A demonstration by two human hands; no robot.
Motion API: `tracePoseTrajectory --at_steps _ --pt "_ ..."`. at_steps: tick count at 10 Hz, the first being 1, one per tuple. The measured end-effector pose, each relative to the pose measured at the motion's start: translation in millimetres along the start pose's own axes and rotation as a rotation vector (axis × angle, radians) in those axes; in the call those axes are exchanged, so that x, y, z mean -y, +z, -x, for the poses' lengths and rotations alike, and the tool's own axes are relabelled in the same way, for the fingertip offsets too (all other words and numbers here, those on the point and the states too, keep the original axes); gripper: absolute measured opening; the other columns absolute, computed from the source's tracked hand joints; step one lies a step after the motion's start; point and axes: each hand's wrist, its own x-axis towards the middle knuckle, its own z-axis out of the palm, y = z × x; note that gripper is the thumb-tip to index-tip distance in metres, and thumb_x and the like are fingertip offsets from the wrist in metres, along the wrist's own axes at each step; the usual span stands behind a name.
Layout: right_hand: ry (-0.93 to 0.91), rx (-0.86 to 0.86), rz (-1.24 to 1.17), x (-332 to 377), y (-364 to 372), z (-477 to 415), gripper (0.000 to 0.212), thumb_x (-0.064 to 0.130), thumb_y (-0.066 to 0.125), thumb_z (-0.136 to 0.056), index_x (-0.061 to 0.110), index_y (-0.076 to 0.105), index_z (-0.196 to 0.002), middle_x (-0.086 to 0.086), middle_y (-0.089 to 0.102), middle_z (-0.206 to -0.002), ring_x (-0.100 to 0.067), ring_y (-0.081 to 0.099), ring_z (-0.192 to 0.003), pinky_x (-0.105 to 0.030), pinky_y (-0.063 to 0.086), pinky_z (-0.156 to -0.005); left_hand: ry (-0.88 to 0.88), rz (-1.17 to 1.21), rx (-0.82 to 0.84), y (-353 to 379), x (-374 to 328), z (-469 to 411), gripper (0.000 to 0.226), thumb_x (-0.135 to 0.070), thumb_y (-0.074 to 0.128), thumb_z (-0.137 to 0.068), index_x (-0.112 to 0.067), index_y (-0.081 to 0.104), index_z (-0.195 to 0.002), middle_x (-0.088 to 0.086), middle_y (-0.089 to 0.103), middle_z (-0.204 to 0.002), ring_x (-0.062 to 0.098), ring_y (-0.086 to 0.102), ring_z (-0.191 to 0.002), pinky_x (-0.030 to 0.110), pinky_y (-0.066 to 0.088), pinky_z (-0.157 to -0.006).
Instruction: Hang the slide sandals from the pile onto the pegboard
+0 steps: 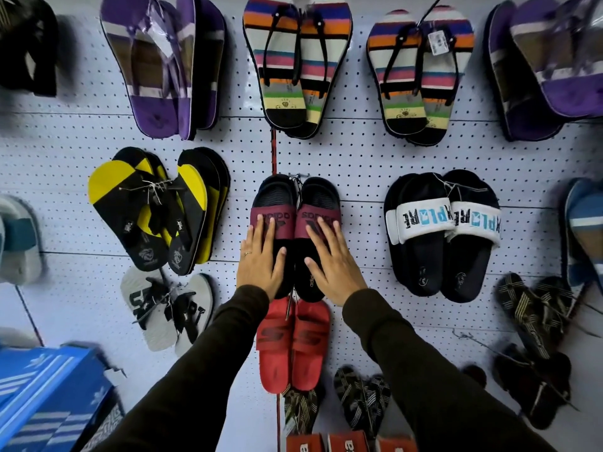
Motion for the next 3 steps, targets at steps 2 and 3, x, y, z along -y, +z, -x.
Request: tracePoseTrajectory --at_steps 2,3 --pt "-0.030 -0.296 -0.353 6.5 -118.9 7.7 0.049 0.036 0.041 -0.101 0.023 0.037 -0.148 -0.004 0.036 -0.158 -0.018 0.030 -0.149 -0.045 0.030 -0.120 -0.013 -0.061 -0.039 -6.1 -22.2 1.7 0.066 -0.042 0.032 -0.095 -0.020 0.014 -0.155 0.005 0.008 -0.165 0.027 0.005 -0.153 0.048 0.010 -0.124" --pt "-0.198 -0.685 -0.373 13.1 -238.0 23.2 0.036 0.023 0.045 -0.100 0.016 0.048 -0.135 -0.018 0.049 -0.143 -0.027 0.044 -0.139 -0.043 0.035 -0.118 0.071 -0.093 -0.094 -7.9 -52.5 2.6 0.068 -0.043 0.033 -0.095 -0.019 0.014 -0.155 0.004 0.008 -0.165 0.025 0.003 -0.153 0.045 0.007 -0.124"
